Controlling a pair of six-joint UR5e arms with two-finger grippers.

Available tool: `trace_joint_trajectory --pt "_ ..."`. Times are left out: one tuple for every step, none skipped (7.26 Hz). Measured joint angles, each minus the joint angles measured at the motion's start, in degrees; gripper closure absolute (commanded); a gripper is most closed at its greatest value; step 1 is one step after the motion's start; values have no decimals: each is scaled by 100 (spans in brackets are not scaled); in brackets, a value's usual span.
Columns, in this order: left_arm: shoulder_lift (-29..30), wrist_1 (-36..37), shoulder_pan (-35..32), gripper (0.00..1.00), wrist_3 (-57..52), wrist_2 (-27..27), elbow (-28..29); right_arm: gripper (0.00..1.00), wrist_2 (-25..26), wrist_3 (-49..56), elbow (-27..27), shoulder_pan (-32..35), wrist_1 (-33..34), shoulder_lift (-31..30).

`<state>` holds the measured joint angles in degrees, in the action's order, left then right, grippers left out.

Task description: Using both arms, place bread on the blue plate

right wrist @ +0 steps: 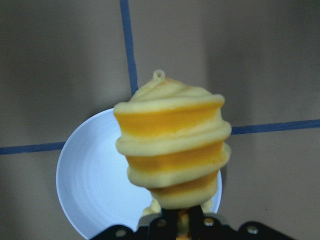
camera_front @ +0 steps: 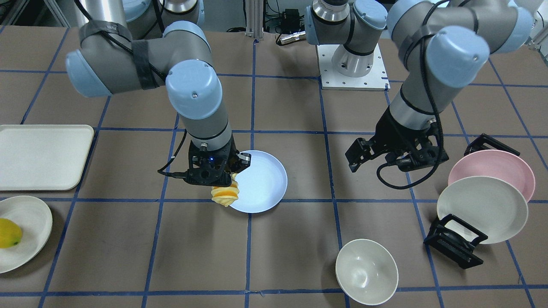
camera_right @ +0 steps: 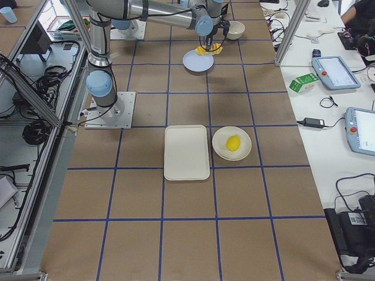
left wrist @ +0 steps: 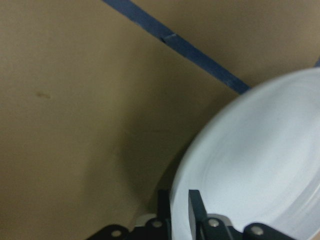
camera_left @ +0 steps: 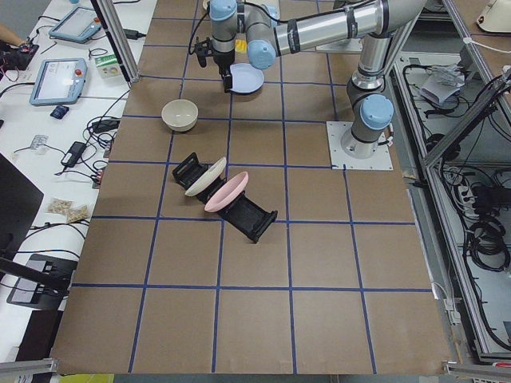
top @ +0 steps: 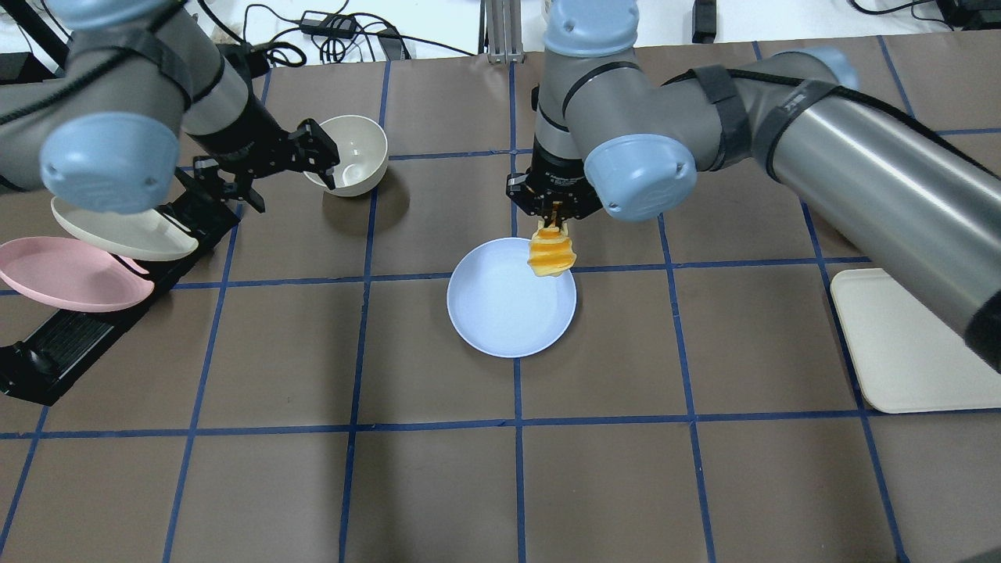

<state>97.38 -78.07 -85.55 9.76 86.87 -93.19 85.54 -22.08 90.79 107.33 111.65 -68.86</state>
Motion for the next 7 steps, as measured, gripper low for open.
trace_joint_trajectory --pt "-164 -624 25 0 -184 118 336 100 2 -57 4 178 63 173" --pt "-422 -1007 34 0 -368 180 500 100 0 -130 6 282 111 337" --pt "-670 -1187 -3 0 -413 207 570 100 -3 -189 8 329 177 490" --pt "-815 -1239 -115 0 -359 232 592 100 -7 -239 10 357 236 631" --pt "-851 -1245 -251 0 -330 265 565 100 -11 -265 17 378 263 718" --pt "-835 -1200 -333 0 -308 286 505 100 -48 -274 24 410 280 782" --pt "-813 -1093 -367 0 -273 284 462 100 -119 -319 30 472 330 863"
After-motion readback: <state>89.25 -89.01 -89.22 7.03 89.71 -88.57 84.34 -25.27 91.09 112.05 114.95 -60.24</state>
